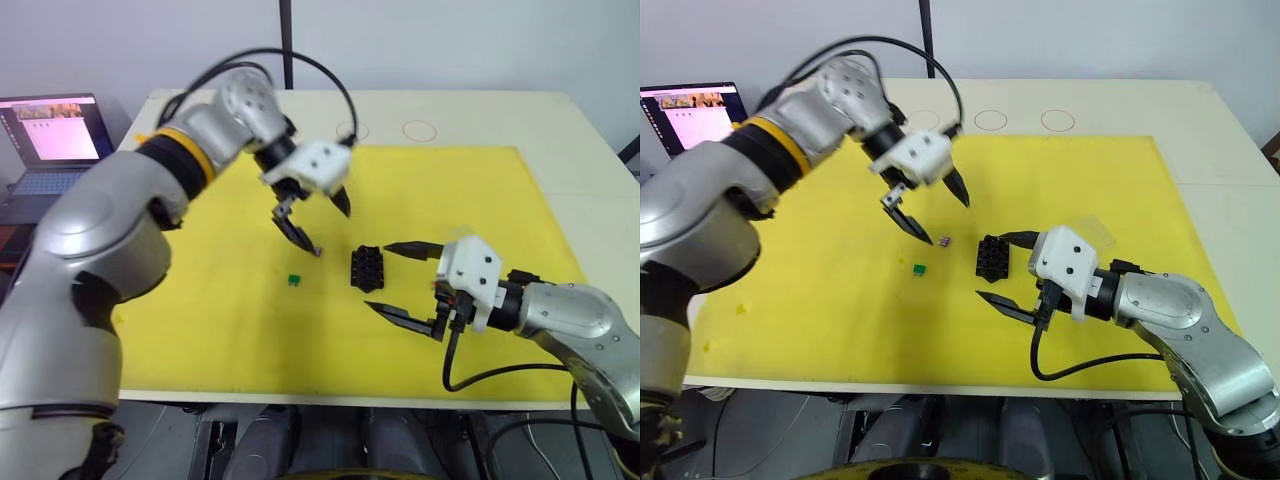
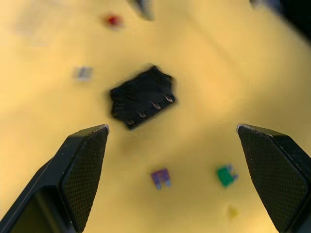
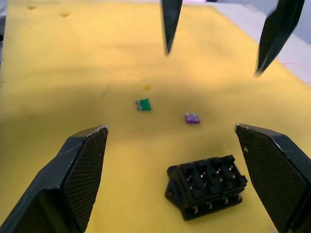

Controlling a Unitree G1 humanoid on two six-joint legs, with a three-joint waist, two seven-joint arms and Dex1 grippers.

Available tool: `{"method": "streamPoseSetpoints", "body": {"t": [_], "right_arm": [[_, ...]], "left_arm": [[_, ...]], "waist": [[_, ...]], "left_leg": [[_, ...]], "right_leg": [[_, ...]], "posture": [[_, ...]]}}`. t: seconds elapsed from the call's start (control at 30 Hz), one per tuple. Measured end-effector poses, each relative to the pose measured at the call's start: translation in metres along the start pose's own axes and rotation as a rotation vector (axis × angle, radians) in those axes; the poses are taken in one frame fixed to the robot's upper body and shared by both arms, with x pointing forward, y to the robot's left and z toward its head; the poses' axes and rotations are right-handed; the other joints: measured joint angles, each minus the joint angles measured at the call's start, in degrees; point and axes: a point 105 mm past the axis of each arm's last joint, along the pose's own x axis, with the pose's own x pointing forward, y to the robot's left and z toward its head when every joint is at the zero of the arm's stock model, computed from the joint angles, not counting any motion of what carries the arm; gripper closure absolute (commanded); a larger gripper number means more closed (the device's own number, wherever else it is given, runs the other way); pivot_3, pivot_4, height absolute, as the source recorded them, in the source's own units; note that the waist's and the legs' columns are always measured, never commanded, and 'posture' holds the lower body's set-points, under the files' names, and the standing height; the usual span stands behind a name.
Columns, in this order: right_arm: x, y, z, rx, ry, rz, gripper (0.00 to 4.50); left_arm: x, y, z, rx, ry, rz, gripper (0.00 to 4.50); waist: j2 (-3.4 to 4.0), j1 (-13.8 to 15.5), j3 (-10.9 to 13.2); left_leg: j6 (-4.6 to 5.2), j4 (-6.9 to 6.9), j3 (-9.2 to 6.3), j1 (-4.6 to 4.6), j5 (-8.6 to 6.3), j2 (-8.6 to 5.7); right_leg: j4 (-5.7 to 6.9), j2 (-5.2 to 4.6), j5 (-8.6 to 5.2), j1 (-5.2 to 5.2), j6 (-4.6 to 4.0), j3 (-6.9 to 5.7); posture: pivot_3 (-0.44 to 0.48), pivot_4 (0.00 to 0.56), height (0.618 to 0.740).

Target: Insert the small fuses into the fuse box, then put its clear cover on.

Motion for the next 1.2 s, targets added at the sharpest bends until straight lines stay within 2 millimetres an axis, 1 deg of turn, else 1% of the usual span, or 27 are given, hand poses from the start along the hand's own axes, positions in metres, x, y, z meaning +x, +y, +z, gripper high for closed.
{"method": "streamPoseSetpoints", "body": {"t": [0.07, 0.1, 0.17, 0.23, 0.3, 0.37, 0.47, 0.6, 0.67, 0.8, 0.87, 1.03, 1.07, 1.2], "right_arm": [[0.0, -0.003, -0.001, 0.006, 0.002, 0.002, 0.0], [0.001, -0.004, -0.003, 0.012, 0.004, 0.007, 0.0], [0.002, -0.007, -0.002, 0.016, 0.0, 0.013, 0.0], [0.003, -0.009, -0.002, 0.023, -0.008, 0.018, 0.0], [0.004, -0.01, 0.0, 0.031, -0.021, 0.035, 0.0], [0.006, -0.012, 0.003, 0.027, -0.035, 0.048, 0.0], [0.007, -0.015, 0.003, 0.029, -0.037, 0.057, 0.0], [0.007, -0.015, 0.001, 0.033, -0.033, 0.059, 0.0], [0.006, -0.014, -0.001, 0.042, -0.029, 0.059, 0.0], [0.005, -0.012, -0.005, 0.059, -0.019, 0.052, 0.0], [0.005, -0.011, -0.005, 0.057, -0.018, 0.048, 0.0], [0.005, -0.011, -0.005, 0.057, -0.016, 0.035, 0.0], [0.005, -0.011, -0.005, 0.057, -0.016, 0.033, 0.0], [0.005, -0.011, -0.005, 0.056, -0.015, 0.031, 0.0]], "left_arm": [[-0.022, 0.001, -0.007, -0.244, -0.118, 0.081, 0.04], [-0.034, -0.002, -0.012, -0.355, -0.178, 0.111, 0.04], [-0.048, -0.012, -0.027, -0.508, -0.253, 0.139, 0.04], [-0.053, -0.023, -0.047, -0.68, -0.311, 0.144, 0.04], [-0.05, -0.035, -0.06, -0.858, -0.354, 0.113, 0.04], [-0.047, -0.046, -0.065, -0.963, -0.374, 0.08, 0.04], [-0.04, -0.062, -0.073, -1.102, -0.391, 0.021, 0.04], [-0.024, -0.082, -0.096, -1.303, -0.445, -0.029, 0.04], [-0.02, -0.086, -0.101, -1.364, -0.484, -0.019, 0.04], [-0.016, -0.089, -0.101, -1.4, -0.549, 0.011, 0.04], [-0.012, -0.093, -0.105, -1.429, -0.586, 0.022, 0.04], [0.017, -0.105, -0.115, -1.49, -0.635, 0.016, 0.04], [0.02, -0.105, -0.116, -1.493, -0.642, 0.029, 0.04], [0.018, -0.098, -0.118, -1.492, -0.696, 0.104, 0.04]], "waist": [[0.0, -0.31, 0.0], [0.01, -0.46, 0.0], [0.06, -0.73, -0.03], [0.04, -0.67, -0.01], [0.02, -0.3, 0.0], [0.01, 0.0, 0.01], [0.05, 0.02, -0.01], [0.05, -0.18, -0.02], [0.05, -0.16, -0.02], [0.06, -0.01, -0.03], [0.09, 0.0, -0.05], [0.11, 0.19, -0.07], [0.11, 0.22, -0.08], [0.15, 0.2, -0.1]], "left_leg": [[0.06, 0.01, 0.0, 0.0, -0.03, 0.0], [0.1, 0.01, 0.0, 0.02, -0.06, 0.0], [0.14, 0.0, 0.04, 0.05, -0.08, 0.0], [0.13, 0.01, 0.03, 0.05, -0.08, 0.0], [0.09, 0.02, 0.02, 0.03, -0.06, 0.0], [0.04, 0.04, 0.01, 0.01, -0.03, -0.01], [0.01, 0.05, 0.01, 0.03, -0.02, -0.03], [-0.1, 0.01, 0.01, 0.02, 0.04, -0.01], [-0.24, 0.0, 0.02, -0.01, 0.12, -0.01], [-0.34, 0.01, 0.05, -0.01, 0.17, -0.01], [-0.36, 0.01, 0.06, 0.0, 0.17, -0.01], [-0.44, -0.01, 0.06, 0.0, 0.21, -0.01], [-0.44, 0.0, 0.07, 0.0, 0.21, -0.01], [-0.44, -0.02, 0.08, 0.01, 0.2, -0.01]], "right_leg": [[0.07, 0.02, -0.04, -0.02, 0.05, 0.0], [0.15, 0.02, -0.07, -0.05, 0.07, 0.01], [0.29, 0.02, -0.09, -0.14, 0.06, 0.12], [0.43, 0.03, -0.12, -0.21, 0.01, 0.16], [0.5, 0.04, -0.13, -0.24, -0.01, 0.18], [0.48, 0.04, -0.13, -0.2, -0.01, 0.18], [0.5, 0.03, -0.13, -0.19, -0.01, 0.24], [0.59, 0.06, -0.13, -0.35, -0.06, 0.32], [0.61, 0.06, -0.12, -0.4, -0.08, 0.37], [0.61, 0.05, -0.11, -0.41, -0.11, 0.42], [0.62, 0.04, -0.1, -0.42, -0.12, 0.44], [0.6, 0.03, -0.07, -0.42, -0.17, 0.46], [0.61, 0.03, -0.06, -0.42, -0.18, 0.46], [0.61, 0.02, -0.03, -0.42, -0.22, 0.46]], "posture": [[0.0, 0.15, 0.74], [0.0, 0.15, 0.74], [0.0, 0.15, 0.74], [0.0, 0.15, 0.74], [0.0, 0.15, 0.74], [0.0, 0.15, 0.74], [0.0, 0.15, 0.74], [0.0, 0.15, 0.74], [0.0, 0.15, 0.74], [0.0, 0.15, 0.74], [0.0, 0.15, 0.74], [0.0, 0.15, 0.74], [0.0, 0.15, 0.74], [0.0, 0.15, 0.74]]}}
